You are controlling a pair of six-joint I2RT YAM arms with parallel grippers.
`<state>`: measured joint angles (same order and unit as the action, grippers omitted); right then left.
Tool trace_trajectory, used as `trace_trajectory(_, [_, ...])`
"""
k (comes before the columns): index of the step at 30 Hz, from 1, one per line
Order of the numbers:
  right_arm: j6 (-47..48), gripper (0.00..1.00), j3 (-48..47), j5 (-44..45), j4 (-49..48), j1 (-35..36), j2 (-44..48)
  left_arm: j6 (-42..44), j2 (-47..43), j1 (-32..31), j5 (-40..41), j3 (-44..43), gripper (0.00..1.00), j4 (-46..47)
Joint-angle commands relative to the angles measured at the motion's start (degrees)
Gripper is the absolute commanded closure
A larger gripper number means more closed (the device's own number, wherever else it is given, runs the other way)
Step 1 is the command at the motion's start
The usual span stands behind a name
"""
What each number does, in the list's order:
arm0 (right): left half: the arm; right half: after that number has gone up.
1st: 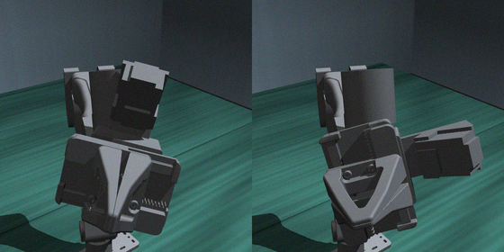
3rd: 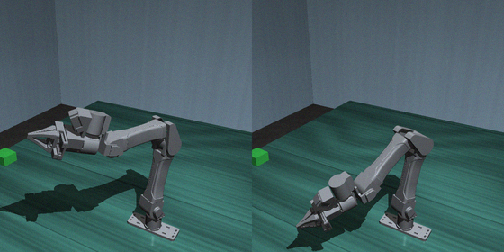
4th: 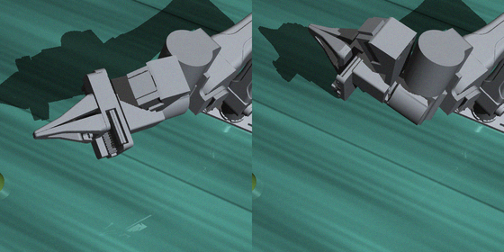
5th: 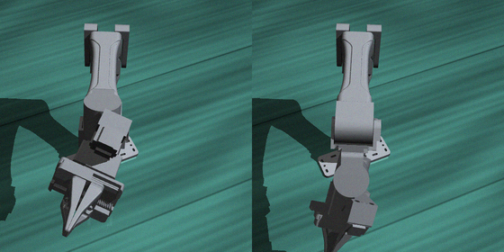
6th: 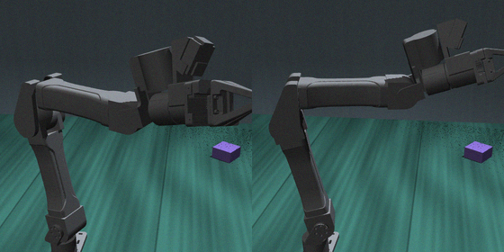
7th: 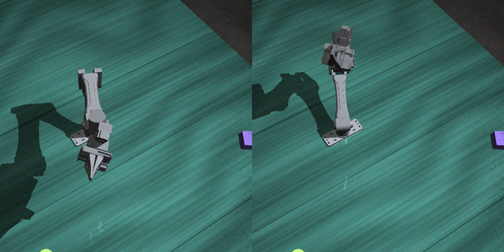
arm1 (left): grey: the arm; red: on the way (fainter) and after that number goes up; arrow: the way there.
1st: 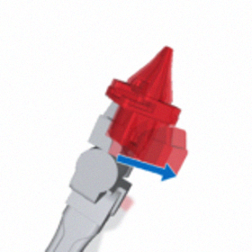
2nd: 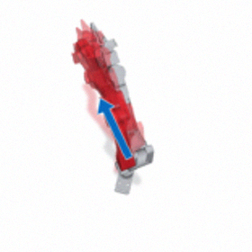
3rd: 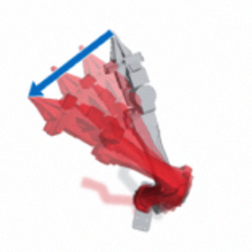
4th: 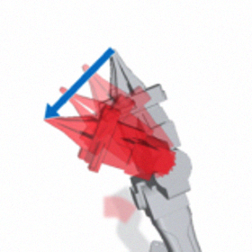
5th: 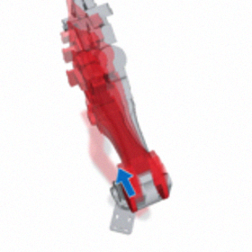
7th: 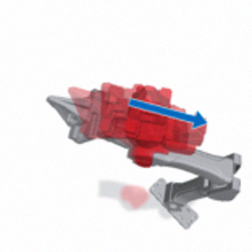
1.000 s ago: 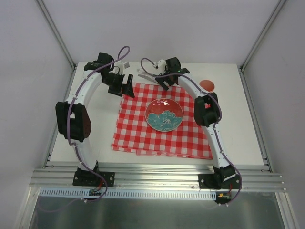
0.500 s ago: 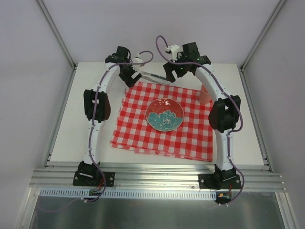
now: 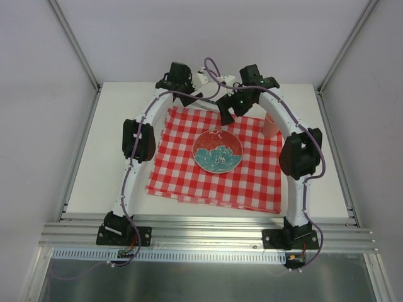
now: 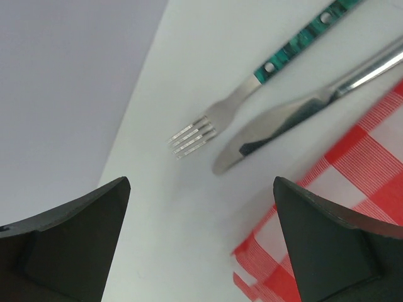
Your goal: Set the dinner table for one person
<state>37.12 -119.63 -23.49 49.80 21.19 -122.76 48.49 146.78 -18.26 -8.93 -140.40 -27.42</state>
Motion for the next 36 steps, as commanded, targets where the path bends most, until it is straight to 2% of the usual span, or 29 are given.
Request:
trace_trajectory(1, [0.5,0.0,2.1,-2.5,3.6,0.3,6.8,1.1,3.0,0.2,-2.2,-3.6,0.01,7.8])
trace_trajectory(5, [0.1,0.0,3.3,-2.9,5.0,0.6,8.7,4.6,5.9,-1.0,-2.3,-3.8,0.01,12.1])
trace_trajectory(11, [-0.8,0.01,4.5,-2.7,4.7,1.1,9.8,11.7,9.1,-2.8,-3.6,-4.4,0.01,13.9])
trace_trajectory(19, [-1.4,0.0,5.4,-1.9,4.2,1.7,9.9,11.2,9.8,-3.4,-3.6,-4.5,0.01,15.1])
trace_trajectory(23, [-1.8,0.0,5.3,-1.3,3.6,1.7,9.3,12.2,8.1,-3.4,-6.9,-3.7,0.01,16.0])
trace_trajectory(26, [-2.2,0.0,4.8,-1.4,3.5,1.7,8.9,13.9,7.2,-3.4,-12.5,-2.5,0.01,17.0])
trace_trajectory(28, [-2.5,0.01,4.9,-1.4,3.5,1.7,8.7,12.3,8.3,-3.4,-15.4,-4.4,0.01,17.3])
trace_trajectory(31, [-3.0,0.0,5.1,-2.3,3.7,1.6,8.5,5.2,9.3,-3.4,-17.8,-6.9,0.01,17.5])
trace_trajectory(36, [-4.2,0.0,4.7,-3.1,3.9,0.7,7.9,-12.1,6.9,-2.7,-19.0,-4.6,0.01,14.9])
